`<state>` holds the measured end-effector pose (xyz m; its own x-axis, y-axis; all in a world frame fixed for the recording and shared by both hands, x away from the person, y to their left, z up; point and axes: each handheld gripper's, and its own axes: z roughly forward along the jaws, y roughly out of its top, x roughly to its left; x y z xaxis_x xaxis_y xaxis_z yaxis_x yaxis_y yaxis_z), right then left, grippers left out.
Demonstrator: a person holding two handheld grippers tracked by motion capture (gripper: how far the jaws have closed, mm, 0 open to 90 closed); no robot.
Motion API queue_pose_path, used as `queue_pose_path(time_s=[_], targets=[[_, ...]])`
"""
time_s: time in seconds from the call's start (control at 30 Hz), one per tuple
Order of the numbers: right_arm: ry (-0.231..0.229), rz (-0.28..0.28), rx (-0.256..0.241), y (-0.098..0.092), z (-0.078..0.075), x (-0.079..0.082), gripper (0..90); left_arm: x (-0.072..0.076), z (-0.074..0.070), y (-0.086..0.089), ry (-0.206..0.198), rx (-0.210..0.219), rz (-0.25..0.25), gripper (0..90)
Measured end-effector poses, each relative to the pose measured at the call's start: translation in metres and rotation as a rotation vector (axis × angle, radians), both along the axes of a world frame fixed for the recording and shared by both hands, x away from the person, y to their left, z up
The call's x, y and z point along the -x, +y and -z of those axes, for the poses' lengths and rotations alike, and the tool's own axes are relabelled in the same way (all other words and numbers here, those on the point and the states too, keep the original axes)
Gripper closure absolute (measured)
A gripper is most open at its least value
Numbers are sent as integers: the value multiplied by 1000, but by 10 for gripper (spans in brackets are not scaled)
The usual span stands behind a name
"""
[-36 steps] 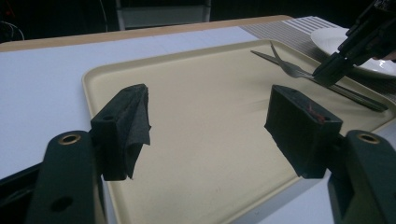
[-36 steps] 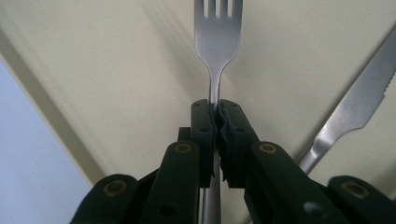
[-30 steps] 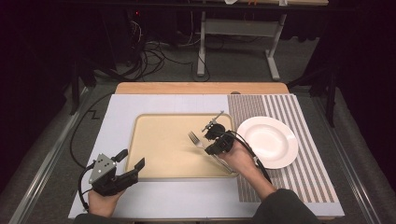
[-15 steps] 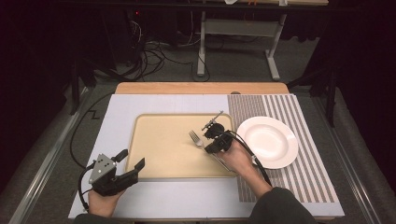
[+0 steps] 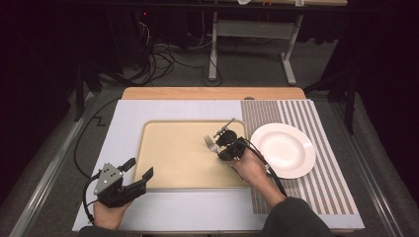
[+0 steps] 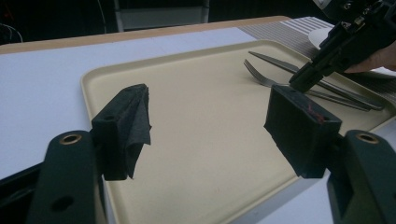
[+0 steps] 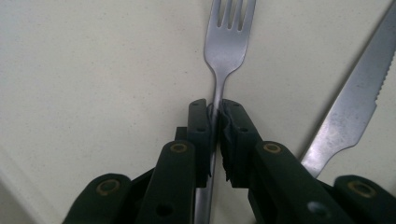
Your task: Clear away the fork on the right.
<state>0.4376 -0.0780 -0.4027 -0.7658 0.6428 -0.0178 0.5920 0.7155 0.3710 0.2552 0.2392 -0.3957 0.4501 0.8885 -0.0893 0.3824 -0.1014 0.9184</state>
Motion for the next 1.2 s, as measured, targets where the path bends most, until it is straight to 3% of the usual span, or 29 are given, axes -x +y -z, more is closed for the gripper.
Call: queue_pose_path(time_s=[0.7, 1.2], targets=[[-88, 46, 61, -7, 1, -12, 800, 0, 0, 0, -4, 7, 3, 311], [-101, 66, 77, -10, 1, -19, 789, 0, 0, 0, -2, 5, 1, 309]])
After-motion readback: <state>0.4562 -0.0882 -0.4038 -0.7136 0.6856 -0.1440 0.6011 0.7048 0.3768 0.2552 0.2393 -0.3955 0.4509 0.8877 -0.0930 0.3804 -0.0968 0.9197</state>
